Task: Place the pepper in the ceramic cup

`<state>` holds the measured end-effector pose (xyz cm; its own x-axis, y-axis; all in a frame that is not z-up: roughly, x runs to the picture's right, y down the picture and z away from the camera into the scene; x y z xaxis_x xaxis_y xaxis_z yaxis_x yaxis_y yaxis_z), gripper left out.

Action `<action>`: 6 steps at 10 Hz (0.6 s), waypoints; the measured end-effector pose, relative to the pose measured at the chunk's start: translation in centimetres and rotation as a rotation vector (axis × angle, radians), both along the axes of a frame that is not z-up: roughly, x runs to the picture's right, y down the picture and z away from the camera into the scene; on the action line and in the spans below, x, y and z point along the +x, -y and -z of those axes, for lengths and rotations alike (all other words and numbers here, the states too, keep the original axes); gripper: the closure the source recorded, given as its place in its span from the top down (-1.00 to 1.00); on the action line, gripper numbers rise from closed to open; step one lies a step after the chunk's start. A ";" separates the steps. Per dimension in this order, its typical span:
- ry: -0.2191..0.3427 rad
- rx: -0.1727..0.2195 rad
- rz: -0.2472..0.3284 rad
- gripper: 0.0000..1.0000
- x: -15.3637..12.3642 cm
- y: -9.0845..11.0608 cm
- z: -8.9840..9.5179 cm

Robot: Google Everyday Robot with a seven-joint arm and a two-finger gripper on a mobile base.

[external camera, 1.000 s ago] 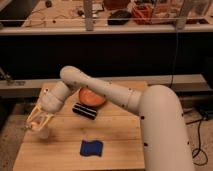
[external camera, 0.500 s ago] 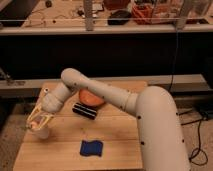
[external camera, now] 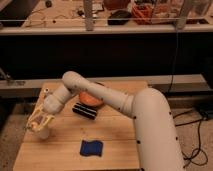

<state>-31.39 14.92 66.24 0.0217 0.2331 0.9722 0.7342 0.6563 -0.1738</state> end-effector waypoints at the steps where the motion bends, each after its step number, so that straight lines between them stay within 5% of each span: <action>1: 0.001 -0.004 0.002 -0.39 -0.2 -0.1 -0.1; 5: -0.013 -0.016 -0.019 0.49 -0.3 -0.1 -0.9; 6: -0.019 -0.015 -0.016 0.57 -0.2 -0.2 -1.0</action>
